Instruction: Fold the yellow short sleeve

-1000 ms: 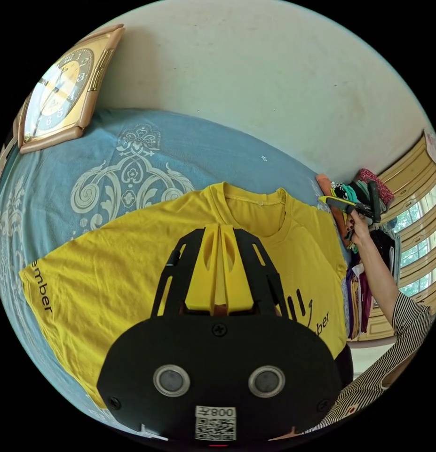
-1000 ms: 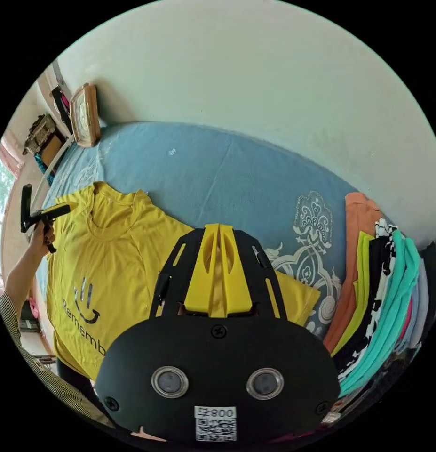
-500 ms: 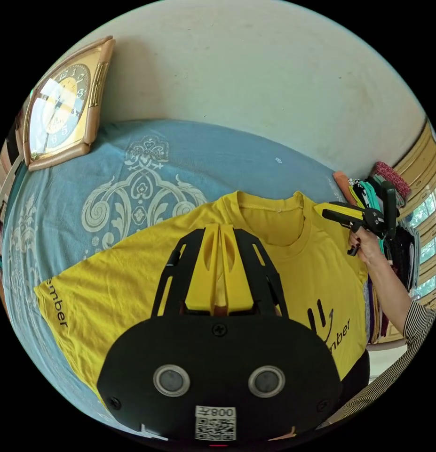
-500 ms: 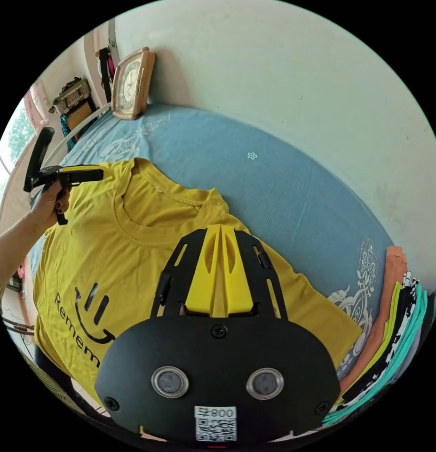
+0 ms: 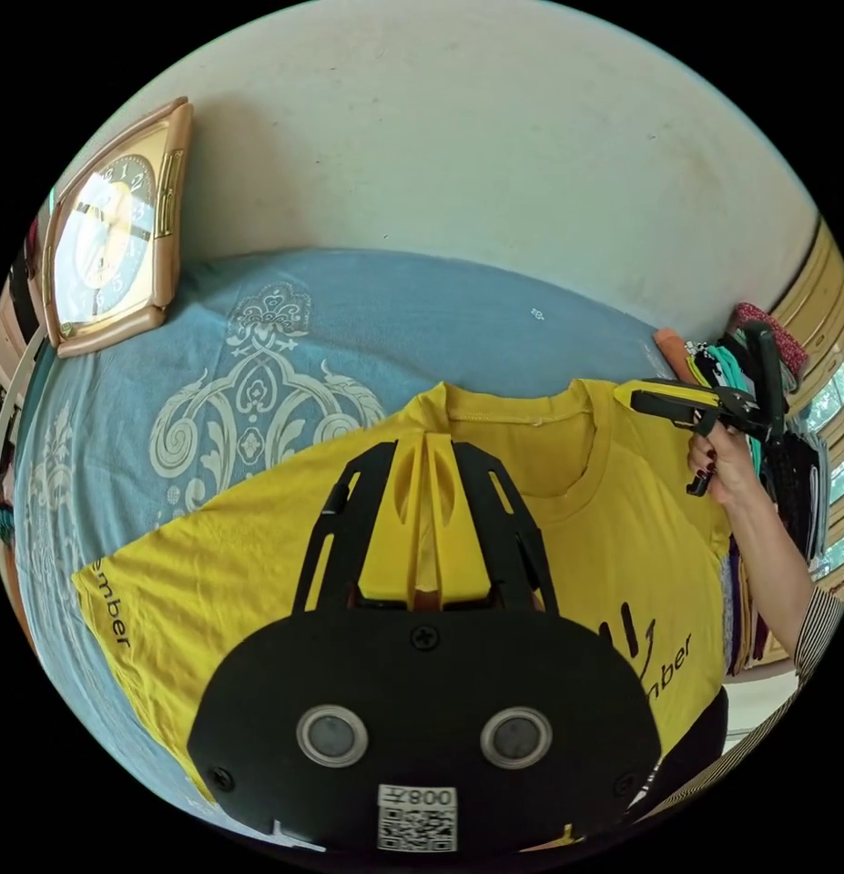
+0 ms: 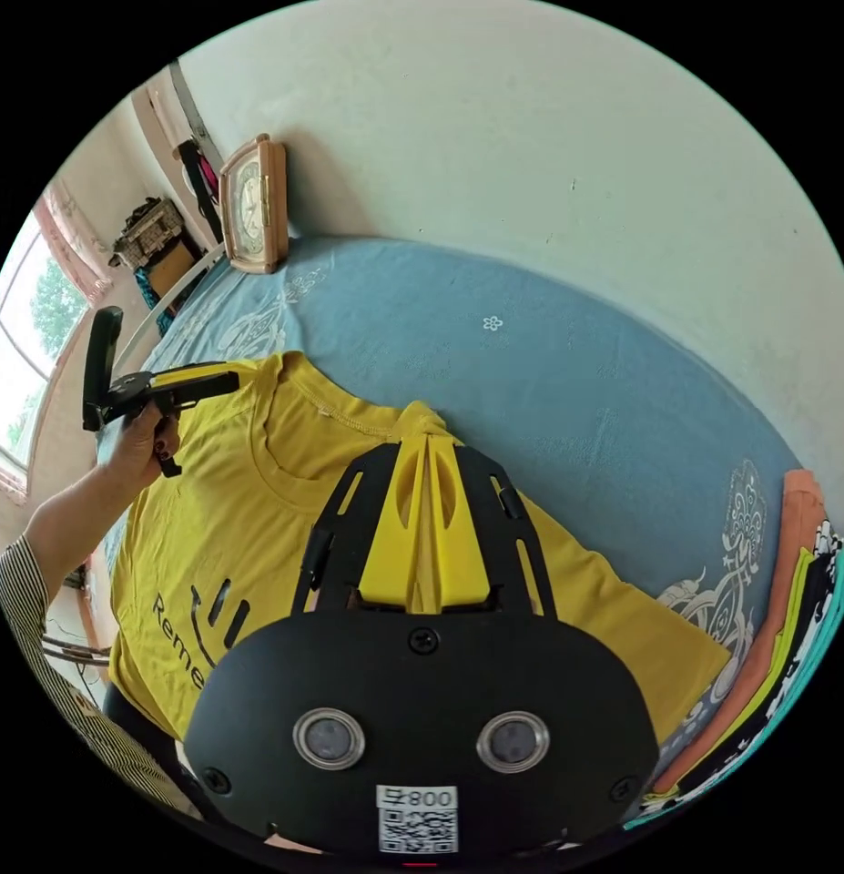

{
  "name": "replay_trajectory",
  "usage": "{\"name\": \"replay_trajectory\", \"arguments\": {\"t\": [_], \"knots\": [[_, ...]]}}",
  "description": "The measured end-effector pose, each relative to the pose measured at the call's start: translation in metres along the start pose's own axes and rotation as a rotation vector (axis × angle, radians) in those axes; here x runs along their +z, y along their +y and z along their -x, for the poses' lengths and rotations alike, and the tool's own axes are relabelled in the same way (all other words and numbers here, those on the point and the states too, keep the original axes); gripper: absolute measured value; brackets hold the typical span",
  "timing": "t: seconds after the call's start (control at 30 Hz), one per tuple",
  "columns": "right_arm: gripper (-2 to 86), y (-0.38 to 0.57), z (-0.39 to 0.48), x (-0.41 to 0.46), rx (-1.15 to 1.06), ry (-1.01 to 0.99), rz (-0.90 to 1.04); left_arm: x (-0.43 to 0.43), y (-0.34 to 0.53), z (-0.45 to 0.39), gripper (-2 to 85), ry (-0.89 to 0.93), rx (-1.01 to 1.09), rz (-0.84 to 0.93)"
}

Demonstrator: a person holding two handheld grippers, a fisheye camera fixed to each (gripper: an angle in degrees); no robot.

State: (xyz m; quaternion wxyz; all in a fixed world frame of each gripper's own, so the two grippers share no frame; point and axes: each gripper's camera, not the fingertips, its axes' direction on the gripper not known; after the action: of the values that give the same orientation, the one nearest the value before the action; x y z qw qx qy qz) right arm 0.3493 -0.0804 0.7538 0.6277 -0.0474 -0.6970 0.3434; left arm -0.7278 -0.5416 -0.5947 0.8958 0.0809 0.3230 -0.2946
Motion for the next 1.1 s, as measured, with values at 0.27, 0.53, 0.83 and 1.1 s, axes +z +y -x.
{"name": "replay_trajectory", "arguments": {"t": [0.27,0.53,0.83,1.1], "knots": [[0.0,0.001,-0.036,-0.003,0.108,-0.034,0.064,0.014,-0.005,0.008,0.3,0.037,-0.104,-0.042],[0.0,0.103,-0.058,-0.095,0.169,-0.092,-0.062,0.015,0.037,-0.008,0.3,0.106,-0.077,-0.003],[0.0,0.202,-0.087,-0.131,0.333,-0.004,0.011,0.001,0.107,0.002,0.4,0.036,-0.255,-0.033],[0.1,0.28,-0.066,-0.149,0.347,-0.01,0.055,0.04,0.166,-0.02,0.3,-0.039,-0.405,0.103]]}}
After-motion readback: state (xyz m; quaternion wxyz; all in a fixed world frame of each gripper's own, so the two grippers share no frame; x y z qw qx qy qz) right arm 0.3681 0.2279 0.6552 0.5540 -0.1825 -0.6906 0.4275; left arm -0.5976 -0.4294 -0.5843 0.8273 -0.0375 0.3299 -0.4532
